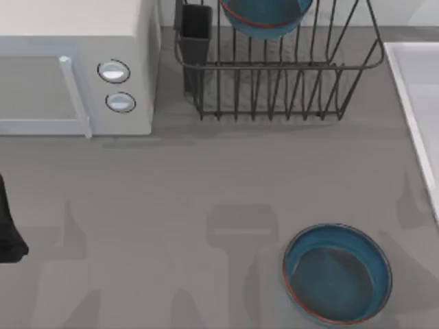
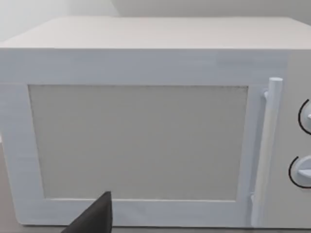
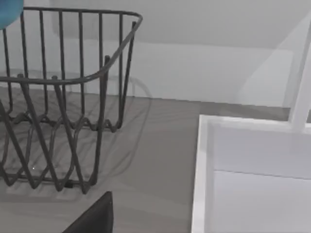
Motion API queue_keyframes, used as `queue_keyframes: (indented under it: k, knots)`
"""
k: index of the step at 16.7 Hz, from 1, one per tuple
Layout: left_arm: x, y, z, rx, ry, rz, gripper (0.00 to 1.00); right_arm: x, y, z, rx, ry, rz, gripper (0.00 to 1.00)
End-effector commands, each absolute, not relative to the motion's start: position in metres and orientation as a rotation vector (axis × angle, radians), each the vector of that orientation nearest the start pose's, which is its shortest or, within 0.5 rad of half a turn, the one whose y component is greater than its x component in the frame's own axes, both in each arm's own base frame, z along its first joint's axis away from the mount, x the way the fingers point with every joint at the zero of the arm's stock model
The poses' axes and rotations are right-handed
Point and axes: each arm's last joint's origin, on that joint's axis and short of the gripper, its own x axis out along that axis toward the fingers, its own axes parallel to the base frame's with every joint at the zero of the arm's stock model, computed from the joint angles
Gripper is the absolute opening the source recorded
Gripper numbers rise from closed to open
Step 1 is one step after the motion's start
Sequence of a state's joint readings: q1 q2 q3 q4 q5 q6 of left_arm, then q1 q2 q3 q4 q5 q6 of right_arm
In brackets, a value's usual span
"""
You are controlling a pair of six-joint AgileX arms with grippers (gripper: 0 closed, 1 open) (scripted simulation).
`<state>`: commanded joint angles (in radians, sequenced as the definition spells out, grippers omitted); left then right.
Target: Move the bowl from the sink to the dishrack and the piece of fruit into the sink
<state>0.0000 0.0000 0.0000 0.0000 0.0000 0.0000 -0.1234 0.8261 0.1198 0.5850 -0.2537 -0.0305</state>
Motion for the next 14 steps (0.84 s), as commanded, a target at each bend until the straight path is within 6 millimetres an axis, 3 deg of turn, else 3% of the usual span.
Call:
queue_keyframes:
  k: [6, 14]
  knots:
    - [0.106, -0.001, 0.160, 0.000, 0.000, 0.000, 1.00, 0.120, -0.002, 0.167, -0.023, 0.031, 0.056, 1.00]
    - [0.106, -0.001, 0.160, 0.000, 0.000, 0.000, 1.00, 0.106, -0.001, 0.160, 0.000, 0.000, 0.000, 1.00]
